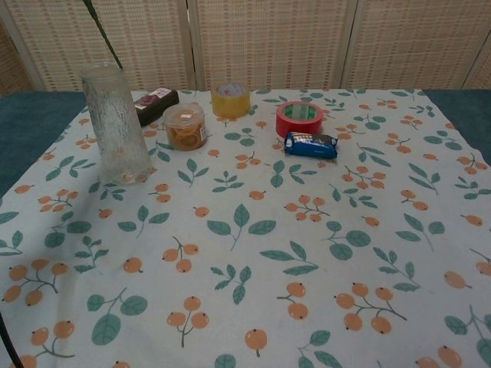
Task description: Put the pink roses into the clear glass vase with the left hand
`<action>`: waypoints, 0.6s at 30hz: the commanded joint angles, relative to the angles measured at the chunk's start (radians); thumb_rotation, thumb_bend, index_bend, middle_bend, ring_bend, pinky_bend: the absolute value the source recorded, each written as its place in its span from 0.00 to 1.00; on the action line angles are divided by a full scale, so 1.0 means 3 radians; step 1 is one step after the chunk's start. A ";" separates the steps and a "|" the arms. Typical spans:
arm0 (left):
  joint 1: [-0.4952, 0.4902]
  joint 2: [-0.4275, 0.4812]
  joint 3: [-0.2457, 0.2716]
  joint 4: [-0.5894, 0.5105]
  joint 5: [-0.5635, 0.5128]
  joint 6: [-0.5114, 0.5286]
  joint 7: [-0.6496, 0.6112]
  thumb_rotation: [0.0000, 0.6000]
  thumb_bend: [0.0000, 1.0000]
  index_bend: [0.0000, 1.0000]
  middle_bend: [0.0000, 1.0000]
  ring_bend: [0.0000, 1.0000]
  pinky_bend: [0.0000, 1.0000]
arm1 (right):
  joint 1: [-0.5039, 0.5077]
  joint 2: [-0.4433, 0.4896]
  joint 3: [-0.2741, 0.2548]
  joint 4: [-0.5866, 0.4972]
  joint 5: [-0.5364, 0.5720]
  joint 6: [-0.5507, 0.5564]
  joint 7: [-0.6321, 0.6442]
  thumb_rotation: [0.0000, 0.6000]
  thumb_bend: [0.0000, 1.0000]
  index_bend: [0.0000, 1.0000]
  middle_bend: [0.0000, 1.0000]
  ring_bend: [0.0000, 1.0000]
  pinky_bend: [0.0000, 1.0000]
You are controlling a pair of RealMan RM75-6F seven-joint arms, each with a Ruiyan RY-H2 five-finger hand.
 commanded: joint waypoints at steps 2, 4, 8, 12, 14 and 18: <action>0.0003 -0.0101 0.0047 0.0154 0.0082 0.0023 -0.0064 1.00 0.44 0.49 0.53 0.30 0.18 | 0.0004 -0.0001 -0.0002 0.0003 0.0003 -0.0011 0.0006 1.00 0.18 0.00 0.00 0.00 0.00; 0.0003 -0.0112 0.0021 0.0176 0.0094 0.0043 -0.0094 1.00 0.44 0.49 0.53 0.30 0.18 | 0.0004 0.0000 0.0004 0.0006 0.0011 -0.0009 0.0012 1.00 0.18 0.00 0.00 0.00 0.00; 0.0009 -0.0098 -0.0016 0.0181 0.0149 0.0085 -0.0114 1.00 0.44 0.48 0.53 0.30 0.18 | 0.0006 -0.0006 0.0009 0.0011 0.0019 -0.0010 0.0005 1.00 0.18 0.00 0.00 0.00 0.00; 0.0032 -0.0079 0.0000 0.0187 0.0173 0.0082 -0.0102 1.00 0.44 0.48 0.53 0.30 0.18 | 0.0012 -0.0012 0.0007 0.0010 0.0023 -0.0027 -0.0006 1.00 0.18 0.00 0.00 0.00 0.00; 0.0043 -0.0080 0.0019 0.0193 0.0174 0.0063 -0.0110 1.00 0.44 0.48 0.53 0.30 0.18 | 0.0009 -0.0012 0.0009 0.0010 0.0028 -0.0020 -0.0012 1.00 0.18 0.00 0.00 0.00 0.00; 0.0056 -0.0111 0.0098 0.0242 0.0181 -0.0005 -0.0106 1.00 0.44 0.48 0.53 0.30 0.18 | 0.0000 -0.0013 0.0013 0.0004 0.0028 0.0003 -0.0020 1.00 0.18 0.00 0.00 0.00 0.00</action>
